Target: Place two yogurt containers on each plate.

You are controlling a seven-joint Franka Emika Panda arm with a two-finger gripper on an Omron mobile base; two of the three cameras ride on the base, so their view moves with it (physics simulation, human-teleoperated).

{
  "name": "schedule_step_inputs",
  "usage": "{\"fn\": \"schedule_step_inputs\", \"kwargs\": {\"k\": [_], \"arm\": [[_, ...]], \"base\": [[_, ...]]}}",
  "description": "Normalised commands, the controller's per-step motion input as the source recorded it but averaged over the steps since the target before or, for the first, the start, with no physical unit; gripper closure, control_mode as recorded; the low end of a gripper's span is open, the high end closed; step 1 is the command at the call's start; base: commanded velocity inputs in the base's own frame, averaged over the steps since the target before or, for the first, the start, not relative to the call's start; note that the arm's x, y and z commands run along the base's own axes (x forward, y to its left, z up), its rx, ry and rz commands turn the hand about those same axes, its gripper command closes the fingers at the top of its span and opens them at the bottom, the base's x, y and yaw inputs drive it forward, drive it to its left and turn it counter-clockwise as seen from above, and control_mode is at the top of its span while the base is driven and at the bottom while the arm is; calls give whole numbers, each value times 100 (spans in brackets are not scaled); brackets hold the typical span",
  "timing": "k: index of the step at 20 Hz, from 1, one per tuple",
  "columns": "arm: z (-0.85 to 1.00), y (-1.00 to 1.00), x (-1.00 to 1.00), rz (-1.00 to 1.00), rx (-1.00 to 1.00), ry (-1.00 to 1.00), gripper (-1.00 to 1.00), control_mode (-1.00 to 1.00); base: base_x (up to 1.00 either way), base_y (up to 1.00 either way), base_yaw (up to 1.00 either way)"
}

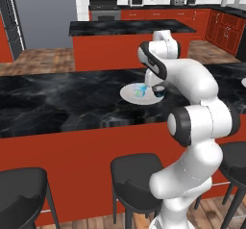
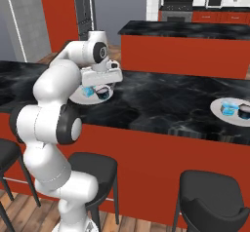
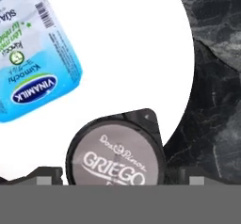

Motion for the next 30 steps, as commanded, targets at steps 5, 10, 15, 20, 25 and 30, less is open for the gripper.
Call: {"fn": "schedule_step_inputs", "kwargs": {"k": [5,10,15,20,25,30], "arm": [[47,0,-10,4,2,-7,-100,-100],[70,0,-33,1,5,-18,-100,-100],[74,18,-82,0,14,-19,-100,-100],[50,48,-98,0,18,-23,-100,-100],[-36,41,-100,0,16,-44,-100,-100],[-19,9,-100,-11,23,-68,-100,-100]], "base": [[0,0,0],[0,0,0],[0,0,0],[0,0,0],[0,0,0],[0,0,0]]}}
